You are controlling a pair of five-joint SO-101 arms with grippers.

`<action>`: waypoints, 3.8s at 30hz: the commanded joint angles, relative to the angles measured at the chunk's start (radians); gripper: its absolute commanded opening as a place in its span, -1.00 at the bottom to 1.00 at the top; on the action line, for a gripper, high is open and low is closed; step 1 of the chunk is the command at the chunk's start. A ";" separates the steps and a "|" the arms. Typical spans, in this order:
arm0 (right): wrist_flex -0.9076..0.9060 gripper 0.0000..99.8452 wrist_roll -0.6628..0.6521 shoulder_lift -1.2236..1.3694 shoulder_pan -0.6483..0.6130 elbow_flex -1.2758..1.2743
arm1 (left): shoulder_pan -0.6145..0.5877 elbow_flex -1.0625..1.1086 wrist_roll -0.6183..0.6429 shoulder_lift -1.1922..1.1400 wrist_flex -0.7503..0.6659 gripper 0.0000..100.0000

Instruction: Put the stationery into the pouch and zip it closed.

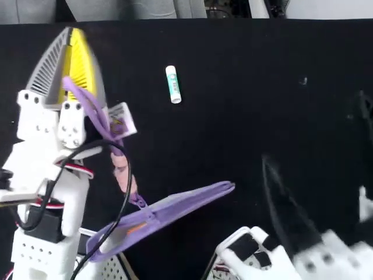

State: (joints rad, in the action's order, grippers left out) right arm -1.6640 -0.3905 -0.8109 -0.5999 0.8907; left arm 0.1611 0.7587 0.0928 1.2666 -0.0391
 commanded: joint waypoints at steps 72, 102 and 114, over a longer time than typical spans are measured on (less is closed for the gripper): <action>1.129 -0.32 0.416 1.280 0.219 -0.780 | -0.863 -0.220 -0.002 -0.023 0.003 -0.94; 0.941 -0.68 0.450 1.558 0.292 -0.501 | -0.863 -0.208 0.000 -0.012 0.005 -0.94; 0.930 -0.71 0.454 1.560 0.298 -0.501 | -0.863 -0.208 0.000 -0.012 0.006 -0.94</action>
State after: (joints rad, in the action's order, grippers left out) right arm -0.7373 0.0560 0.7587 -0.3176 0.3353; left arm -0.6905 0.5961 0.0928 1.2559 -0.0345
